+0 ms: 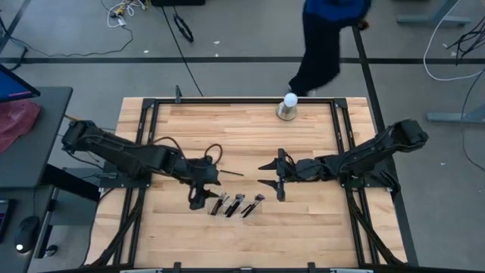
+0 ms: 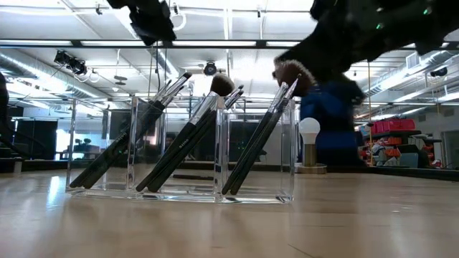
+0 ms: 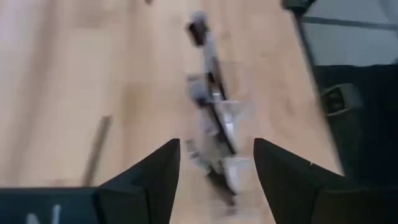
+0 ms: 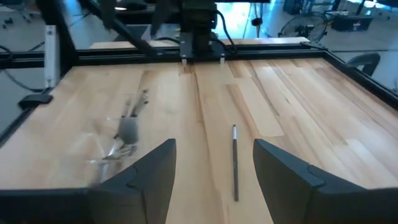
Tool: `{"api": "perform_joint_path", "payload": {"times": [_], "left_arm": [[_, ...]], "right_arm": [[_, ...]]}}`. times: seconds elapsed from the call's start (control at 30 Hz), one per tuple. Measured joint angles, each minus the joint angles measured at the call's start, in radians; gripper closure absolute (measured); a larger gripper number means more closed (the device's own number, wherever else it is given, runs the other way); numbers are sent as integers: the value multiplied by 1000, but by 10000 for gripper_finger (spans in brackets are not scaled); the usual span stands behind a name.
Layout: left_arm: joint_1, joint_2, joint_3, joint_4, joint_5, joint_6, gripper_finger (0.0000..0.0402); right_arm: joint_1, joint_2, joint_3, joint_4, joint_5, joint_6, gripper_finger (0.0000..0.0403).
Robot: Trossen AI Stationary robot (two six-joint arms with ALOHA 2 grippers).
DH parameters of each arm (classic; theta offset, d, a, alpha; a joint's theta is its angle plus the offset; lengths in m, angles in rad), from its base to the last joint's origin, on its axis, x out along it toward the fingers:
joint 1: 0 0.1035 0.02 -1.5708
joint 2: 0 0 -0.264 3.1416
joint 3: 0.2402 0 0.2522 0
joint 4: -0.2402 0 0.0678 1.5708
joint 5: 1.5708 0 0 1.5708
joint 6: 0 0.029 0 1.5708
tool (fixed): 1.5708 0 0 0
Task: Put items in baskets/containers
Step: Put the black eyeshadow brush into the transparent organizer
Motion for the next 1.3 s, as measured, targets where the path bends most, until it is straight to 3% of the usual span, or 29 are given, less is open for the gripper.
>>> {"api": "perform_joint_path", "payload": {"times": [0.23,0.33,0.4,0.57,0.77,0.93,1.1,1.3], "left_arm": [[-36,-93,-33,-171,-283,2,200],[-52,-126,-99,-165,-415,-23,204],[-55,-144,-170,-134,-446,-45,206],[-41,-174,-397,132,-464,-76,207],[-19,-176,-654,606,-617,-74,207],[3,-173,-811,917,-704,-151,207],[6,-173,-901,1078,-767,-229,207],[6,-173,-914,1098,-779,-253,207]], "right_arm": [[-70,152,0,87,-1,43,185],[-118,205,0,85,0,76,185],[-153,241,0,83,-6,90,185],[-236,338,0,96,-61,102,185],[-305,475,32,224,-176,52,185],[-322,600,157,243,-296,-47,185],[-323,705,292,234,-377,-122,185],[-322,753,362,201,-403,-149,189]]}}
